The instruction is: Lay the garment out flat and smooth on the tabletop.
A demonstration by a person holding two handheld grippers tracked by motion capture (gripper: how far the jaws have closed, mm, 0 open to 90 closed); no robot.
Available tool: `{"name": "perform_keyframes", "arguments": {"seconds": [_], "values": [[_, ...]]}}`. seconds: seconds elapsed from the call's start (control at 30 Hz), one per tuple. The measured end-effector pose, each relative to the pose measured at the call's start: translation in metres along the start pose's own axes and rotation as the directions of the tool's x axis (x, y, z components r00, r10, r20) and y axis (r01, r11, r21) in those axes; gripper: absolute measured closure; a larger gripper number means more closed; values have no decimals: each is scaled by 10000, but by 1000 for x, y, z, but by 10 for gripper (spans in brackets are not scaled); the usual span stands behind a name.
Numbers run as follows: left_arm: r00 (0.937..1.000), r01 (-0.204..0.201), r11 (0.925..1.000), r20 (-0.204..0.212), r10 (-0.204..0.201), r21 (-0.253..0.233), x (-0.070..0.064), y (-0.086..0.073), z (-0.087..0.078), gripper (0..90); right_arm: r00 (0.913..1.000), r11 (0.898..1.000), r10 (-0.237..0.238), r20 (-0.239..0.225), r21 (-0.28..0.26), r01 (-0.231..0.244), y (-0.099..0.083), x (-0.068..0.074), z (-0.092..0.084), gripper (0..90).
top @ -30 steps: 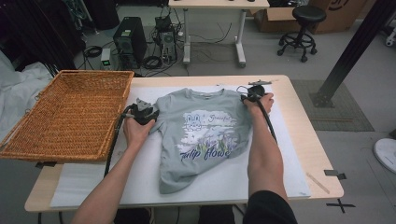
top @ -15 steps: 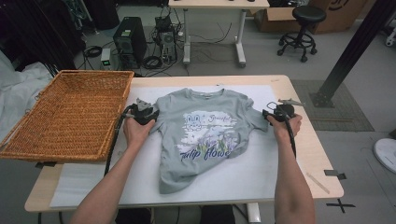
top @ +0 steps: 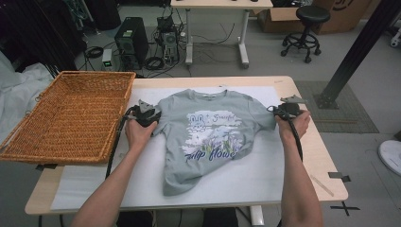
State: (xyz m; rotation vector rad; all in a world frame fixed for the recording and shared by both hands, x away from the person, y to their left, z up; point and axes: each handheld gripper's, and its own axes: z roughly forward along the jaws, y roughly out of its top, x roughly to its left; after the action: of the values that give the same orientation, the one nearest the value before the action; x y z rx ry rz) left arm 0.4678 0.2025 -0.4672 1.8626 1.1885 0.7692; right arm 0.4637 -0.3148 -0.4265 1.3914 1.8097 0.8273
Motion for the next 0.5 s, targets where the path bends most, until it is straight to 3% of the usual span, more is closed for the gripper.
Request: {"name": "perform_keyframes", "arguments": {"seconds": [0.03,0.07,0.1,0.13,0.17,0.2,0.27,0.3,0.33,0.4,0.47,0.5], "values": [[10000,7,10000,0,-7,0,0,0,0,660,9975,9976,677,190,-187,-674,-2,-4,0,677],[10000,7,10000,0,-7,0,0,0,0,660,9975,9976,677,190,-187,-674,-2,-4,0,677],[10000,-2,10000,-5,2,7,0,0,0,660,9840,9827,1737,388,-726,-1706,-2,-9,-2,630],[10000,-1,10000,-6,1,4,0,0,0,660,9682,9639,2448,512,-1209,-2373,-2,-13,-3,601],[10000,9,10000,0,-9,10,0,0,0,660,9577,9491,2820,580,-1627,-2696,-2,-18,0,547],[10000,7,10000,1,-7,17,0,0,0,660,9577,9491,2820,580,-1627,-2696,-2,-18,0,547],[10000,6,10000,-1,-6,1,0,0,0,660,9523,9445,3050,105,-1318,-3010,-5,-20,8,509],[10000,-12,10000,-10,12,4,0,0,0,660,9538,9491,3006,-13,-988,-2992,-8,-19,14,501],[10000,-19,10000,-14,19,-3,0,0,0,661,9600,9600,2798,87,-173,-2796,-14,-17,23,495],[10000,-51,10000,-23,51,-5,0,0,0,661,9568,9568,2899,207,146,-2903,-18,-16,27,486],[10000,-54,10000,-28,54,-6,0,0,0,661,9274,9277,3729,289,62,-3732,-22,-15,31,503],[10000,-58,10000,-25,58,-5,0,0,0,662,9244,9250,3795,390,60,-3800,-21,-14,30,548]]}}
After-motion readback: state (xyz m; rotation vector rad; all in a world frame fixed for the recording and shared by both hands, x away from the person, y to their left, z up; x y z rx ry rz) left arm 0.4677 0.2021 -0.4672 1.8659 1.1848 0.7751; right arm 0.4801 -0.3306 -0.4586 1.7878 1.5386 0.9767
